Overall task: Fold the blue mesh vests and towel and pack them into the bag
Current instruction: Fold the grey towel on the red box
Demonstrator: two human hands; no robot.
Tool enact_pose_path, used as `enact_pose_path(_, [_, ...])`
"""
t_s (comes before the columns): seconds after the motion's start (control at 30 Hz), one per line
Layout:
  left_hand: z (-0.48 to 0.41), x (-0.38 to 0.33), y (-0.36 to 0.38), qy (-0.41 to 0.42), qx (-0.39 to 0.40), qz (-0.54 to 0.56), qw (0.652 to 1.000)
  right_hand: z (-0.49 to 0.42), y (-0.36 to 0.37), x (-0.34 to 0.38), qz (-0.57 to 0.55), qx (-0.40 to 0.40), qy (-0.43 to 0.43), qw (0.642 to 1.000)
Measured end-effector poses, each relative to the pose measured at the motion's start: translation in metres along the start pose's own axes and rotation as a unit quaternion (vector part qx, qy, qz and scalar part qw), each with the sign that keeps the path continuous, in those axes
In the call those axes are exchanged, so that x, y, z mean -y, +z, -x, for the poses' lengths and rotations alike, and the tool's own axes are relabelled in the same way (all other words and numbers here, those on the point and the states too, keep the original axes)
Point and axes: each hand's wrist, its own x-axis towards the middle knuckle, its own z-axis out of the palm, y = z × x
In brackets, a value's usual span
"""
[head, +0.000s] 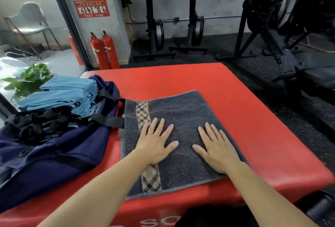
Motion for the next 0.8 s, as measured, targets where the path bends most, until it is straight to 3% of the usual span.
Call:
enact_pose_path(0.33, [-0.033,-0.088,0.002,0.054,0.008,0.013,0.998,0.041,-0.001,-0.094,0.026,-0.004,0.067,0.997])
enact_pose_path(0.57, [-0.038,-0.104,-0.006,0.082,0.026,0.03,0.996,0.055,-0.006,-0.105,0.033,0.007,0.105,0.994])
enact_pose_path(0.67, [-0.049,-0.084,-0.025,0.023,-0.051,0.105,0.993,0.044,-0.025,-0.105,0.015,-0.024,0.104,0.994])
enact_pose_path(0.8, [-0.076,-0.04,-0.054,-0.093,-0.134,0.143,0.976,-0.001,-0.054,-0.117,-0.048,-0.153,0.115,0.98])
